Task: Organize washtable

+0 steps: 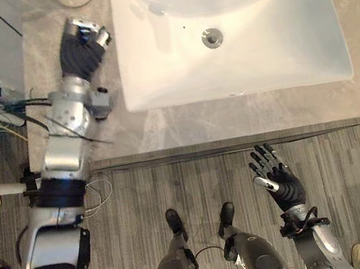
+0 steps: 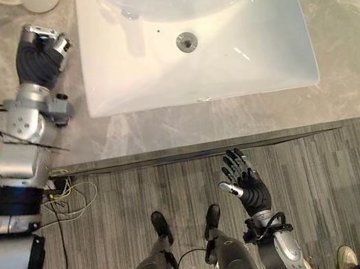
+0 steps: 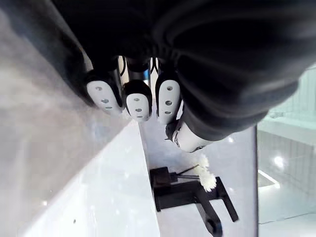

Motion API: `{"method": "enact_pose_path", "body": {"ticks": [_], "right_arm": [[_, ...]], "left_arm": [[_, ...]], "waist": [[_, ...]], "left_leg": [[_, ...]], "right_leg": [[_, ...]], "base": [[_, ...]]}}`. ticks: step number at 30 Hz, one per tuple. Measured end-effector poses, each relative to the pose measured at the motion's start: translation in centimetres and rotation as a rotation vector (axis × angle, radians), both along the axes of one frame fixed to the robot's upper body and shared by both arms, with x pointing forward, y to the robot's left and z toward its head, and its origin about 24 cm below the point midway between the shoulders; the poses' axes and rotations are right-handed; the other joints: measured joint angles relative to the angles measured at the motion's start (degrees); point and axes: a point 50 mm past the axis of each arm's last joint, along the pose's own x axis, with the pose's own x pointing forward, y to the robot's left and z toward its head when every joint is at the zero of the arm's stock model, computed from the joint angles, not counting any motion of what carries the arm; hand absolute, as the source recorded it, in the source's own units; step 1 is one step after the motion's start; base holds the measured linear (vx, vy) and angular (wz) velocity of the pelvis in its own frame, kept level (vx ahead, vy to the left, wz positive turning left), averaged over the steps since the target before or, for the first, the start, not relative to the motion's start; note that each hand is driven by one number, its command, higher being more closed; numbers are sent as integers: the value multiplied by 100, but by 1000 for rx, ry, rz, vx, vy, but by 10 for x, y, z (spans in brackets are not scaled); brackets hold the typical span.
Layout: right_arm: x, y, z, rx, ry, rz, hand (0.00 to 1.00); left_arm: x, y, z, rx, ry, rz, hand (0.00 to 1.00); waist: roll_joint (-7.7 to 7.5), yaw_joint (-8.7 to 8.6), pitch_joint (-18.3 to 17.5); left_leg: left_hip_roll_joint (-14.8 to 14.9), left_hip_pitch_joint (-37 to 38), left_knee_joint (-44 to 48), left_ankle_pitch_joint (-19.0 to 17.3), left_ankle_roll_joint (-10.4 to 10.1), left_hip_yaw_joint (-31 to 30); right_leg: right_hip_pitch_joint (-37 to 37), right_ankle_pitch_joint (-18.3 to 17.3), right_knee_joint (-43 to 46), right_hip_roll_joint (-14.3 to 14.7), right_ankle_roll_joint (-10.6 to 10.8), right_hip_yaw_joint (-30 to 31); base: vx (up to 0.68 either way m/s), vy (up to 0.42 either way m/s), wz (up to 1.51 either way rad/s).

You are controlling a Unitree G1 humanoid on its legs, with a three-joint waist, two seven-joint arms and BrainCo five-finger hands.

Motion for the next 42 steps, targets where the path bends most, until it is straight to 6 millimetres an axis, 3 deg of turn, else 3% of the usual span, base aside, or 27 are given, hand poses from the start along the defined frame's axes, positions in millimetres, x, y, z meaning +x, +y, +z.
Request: {"method": "enact_pose_path", "body": {"ticks": [4,7,8,12,15,18,27,32,38,42], "right_arm": [[-2,-11,-7,-30,48,-51,0],[-2,-15,-22,-33,110,-64,0],[-3,-16,-26,-42,132,-69,0],[-3,-29,-37,-66,180,-126,0],[-14,-46,-57,-61,277,-221,0],[-26,-53,-70,-69,349,-262,0],[-55,-49,-98,-47,499,-294,0],[-68,-38,-114,-29,590,-305,0],[-86,-28,-148,-104,793,-273,0],[-104,-27,-173,-193,969,-240,0]], "left_arm": [[-23,-4,-44,-122,126,-78,100],[-43,8,-72,-242,201,-52,100],[-52,13,-80,-282,213,-27,0],[-77,25,-112,-427,302,58,0],[-107,32,-151,-533,434,143,0],[-133,39,-177,-588,532,221,0],[-168,53,-246,-713,778,399,0],[-198,38,-303,-794,1037,495,0],[-236,7,-366,-621,1469,540,0],[-243,13,-378,-501,1577,586,0]], "waist": [[255,56,-217],[335,67,-455],[361,82,-578],[452,198,-834],[530,212,-965],[536,227,-1102],[503,222,-1466],[454,236,-1538],[303,244,-1591],[253,223,-1579]], "left_leg": [[-31,81,0,0,0,-109],[-33,315,-2,-2,0,-135],[-37,363,-2,-3,-1,-144],[-43,429,-5,-6,-2,-192],[-28,495,-13,-30,26,-274],[-16,510,-44,-54,23,-277],[-9,589,-45,-35,44,-199],[15,702,-46,-129,90,5],[20,901,-49,-212,20,181],[4,908,-49,-209,20,149]], "right_leg": [[136,-17,-1,-21,12,-91],[402,-50,-6,-19,16,-166],[465,-80,-7,-21,32,-179],[570,-147,-23,-22,83,-207],[690,-170,-25,0,111,-317],[719,-170,-23,12,114,-342],[778,-110,-26,4,138,-298],[854,-105,-21,-4,149,-191],[963,-146,-14,-18,181,-24],[959,-172,-4,-24,202,-28]], "base": [[16,38,15],[-6,26,9],[-18,18,10],[-64,13,7],[-102,28,16],[-112,46,9],[-11,38,-4],[33,24,-14],[44,22,-15],[33,11,0]]}}
